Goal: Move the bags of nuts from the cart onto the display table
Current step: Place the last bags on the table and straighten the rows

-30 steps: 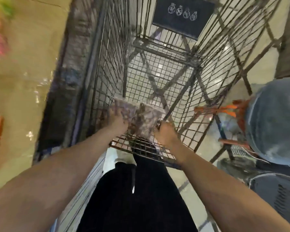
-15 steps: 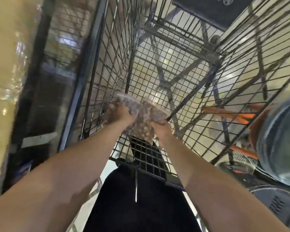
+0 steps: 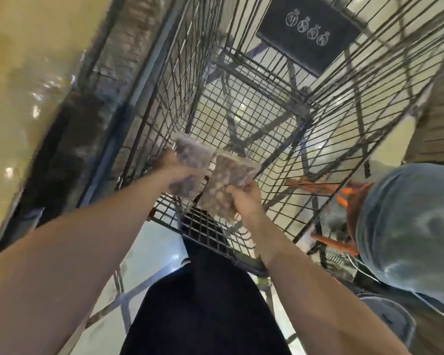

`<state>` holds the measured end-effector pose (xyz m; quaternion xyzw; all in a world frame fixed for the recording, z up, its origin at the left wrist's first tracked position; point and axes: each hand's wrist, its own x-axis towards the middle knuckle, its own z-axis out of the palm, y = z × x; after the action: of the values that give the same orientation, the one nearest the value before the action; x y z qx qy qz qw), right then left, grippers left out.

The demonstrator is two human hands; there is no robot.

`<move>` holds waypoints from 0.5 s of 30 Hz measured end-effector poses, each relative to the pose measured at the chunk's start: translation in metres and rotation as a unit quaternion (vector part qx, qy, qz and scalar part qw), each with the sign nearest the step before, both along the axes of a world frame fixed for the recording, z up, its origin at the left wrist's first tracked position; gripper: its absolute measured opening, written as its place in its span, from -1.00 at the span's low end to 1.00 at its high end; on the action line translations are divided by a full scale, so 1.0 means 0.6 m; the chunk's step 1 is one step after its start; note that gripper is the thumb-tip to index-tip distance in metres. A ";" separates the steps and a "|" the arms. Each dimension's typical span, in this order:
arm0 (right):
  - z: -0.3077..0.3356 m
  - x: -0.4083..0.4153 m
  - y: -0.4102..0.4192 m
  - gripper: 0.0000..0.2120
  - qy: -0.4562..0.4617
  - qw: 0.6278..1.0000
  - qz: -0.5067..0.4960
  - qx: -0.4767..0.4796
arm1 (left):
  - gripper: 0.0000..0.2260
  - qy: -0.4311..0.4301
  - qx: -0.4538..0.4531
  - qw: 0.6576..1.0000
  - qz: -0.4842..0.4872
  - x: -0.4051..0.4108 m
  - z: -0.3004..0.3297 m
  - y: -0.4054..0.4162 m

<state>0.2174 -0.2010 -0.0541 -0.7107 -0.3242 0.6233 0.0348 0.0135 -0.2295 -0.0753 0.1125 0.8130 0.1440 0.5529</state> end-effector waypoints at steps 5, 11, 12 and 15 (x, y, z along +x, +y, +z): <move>0.086 0.024 0.016 -0.35 0.103 0.994 -0.039 0.012 | -0.61 -0.102 0.055 0.988 0.107 0.002 0.114 -0.025; 0.201 0.059 0.015 -0.34 0.226 0.974 -0.023 -0.008 | -0.44 -0.180 0.249 0.936 0.172 0.008 0.278 -0.143; 0.219 0.062 0.007 -0.21 0.248 0.968 -0.025 -0.013 | -0.51 -0.188 0.271 0.926 0.183 0.017 0.306 -0.169; 0.268 0.061 -0.035 0.00 0.297 0.955 -0.007 -0.010 | -0.60 -0.216 0.298 0.892 0.262 0.047 0.378 -0.259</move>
<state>0.2539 -0.2223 0.1068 -0.4962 -0.2882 0.8091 0.1265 0.0419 -0.3847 0.1513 0.0211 0.5925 0.5397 0.5976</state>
